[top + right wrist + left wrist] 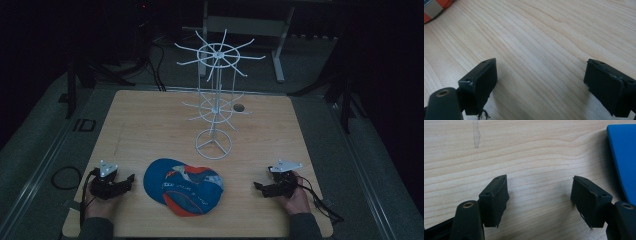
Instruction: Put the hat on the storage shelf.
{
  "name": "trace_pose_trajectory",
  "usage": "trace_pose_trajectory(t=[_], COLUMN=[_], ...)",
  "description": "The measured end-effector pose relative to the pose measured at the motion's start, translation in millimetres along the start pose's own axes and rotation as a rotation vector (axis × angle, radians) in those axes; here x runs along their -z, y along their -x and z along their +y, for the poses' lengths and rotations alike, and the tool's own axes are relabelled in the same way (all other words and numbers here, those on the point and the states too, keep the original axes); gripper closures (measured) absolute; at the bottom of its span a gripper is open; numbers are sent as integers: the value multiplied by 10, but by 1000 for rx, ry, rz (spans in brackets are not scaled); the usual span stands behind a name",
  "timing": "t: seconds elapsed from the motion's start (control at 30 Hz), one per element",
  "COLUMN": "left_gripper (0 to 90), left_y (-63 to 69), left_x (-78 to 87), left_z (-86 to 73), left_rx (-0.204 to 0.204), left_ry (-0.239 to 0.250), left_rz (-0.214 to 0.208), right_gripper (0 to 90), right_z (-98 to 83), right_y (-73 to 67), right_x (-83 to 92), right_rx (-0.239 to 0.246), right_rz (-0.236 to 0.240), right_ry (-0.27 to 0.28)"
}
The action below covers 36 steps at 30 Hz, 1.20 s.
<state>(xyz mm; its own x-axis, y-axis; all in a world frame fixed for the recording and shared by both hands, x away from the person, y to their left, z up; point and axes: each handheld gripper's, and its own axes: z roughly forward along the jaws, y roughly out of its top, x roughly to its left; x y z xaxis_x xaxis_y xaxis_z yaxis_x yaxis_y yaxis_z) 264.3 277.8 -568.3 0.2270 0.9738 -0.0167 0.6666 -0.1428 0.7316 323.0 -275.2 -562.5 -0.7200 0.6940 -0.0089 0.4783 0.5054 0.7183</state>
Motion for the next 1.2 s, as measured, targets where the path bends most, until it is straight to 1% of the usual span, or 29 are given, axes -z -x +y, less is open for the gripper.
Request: trace_pose_trajectory(t=[0.1,0.2,0.33,0.4,0.5,0.57,0.77,0.8,0.97,1.0,1.07,1.1,1.13,1.2], left_gripper=[309,340,402,452,467,472,462,459,457,463,464,464,464,463], left_y=[-2,-22,-51,-69,-98,-90,15,36,120,131,152,152,184,209], left_x=[1,4,15,20,25,42,155,174,200,199,200,200,201,209], left_z=[2,5,44,71,118,154,312,349,472,487,523,523,563,600], left_rx=[0,-2,-7,-9,24,28,-24,-34,-75,-78,-88,-88,-108,-137], left_ry=[-2,1,-28,-43,-69,-72,-34,-28,0,4,9,9,9,6], left_rz=[-1,-4,-12,-29,-79,-97,-138,-151,-191,-195,-219,-219,-241,-263], right_gripper=[113,114,115,115,115,115,115,115,115,115,115,115,115,115], right_z=[-8,-11,-13,-13,-14,-14,-14,-14,-13,-14,-13,-13,-13,-13], right_y=[-4,-10,-17,-20,-23,-23,-23,-23,-23,-23,-23,-23,-23,-23], right_x=[9,13,14,14,15,15,15,15,16,16,17,17,17,17], right_rx=[0,-5,-11,-13,-17,-17,-17,-17,-18,-18,-17,-17,-18,-18], right_rz=[-3,-6,-12,-14,-14,-14,-14,-14,-14,-14,-14,-14,-14,-15], right_ry=[-1,-1,0,0,-1,-1,-1,-1,-2,-2,-3,-3,-3,-3])
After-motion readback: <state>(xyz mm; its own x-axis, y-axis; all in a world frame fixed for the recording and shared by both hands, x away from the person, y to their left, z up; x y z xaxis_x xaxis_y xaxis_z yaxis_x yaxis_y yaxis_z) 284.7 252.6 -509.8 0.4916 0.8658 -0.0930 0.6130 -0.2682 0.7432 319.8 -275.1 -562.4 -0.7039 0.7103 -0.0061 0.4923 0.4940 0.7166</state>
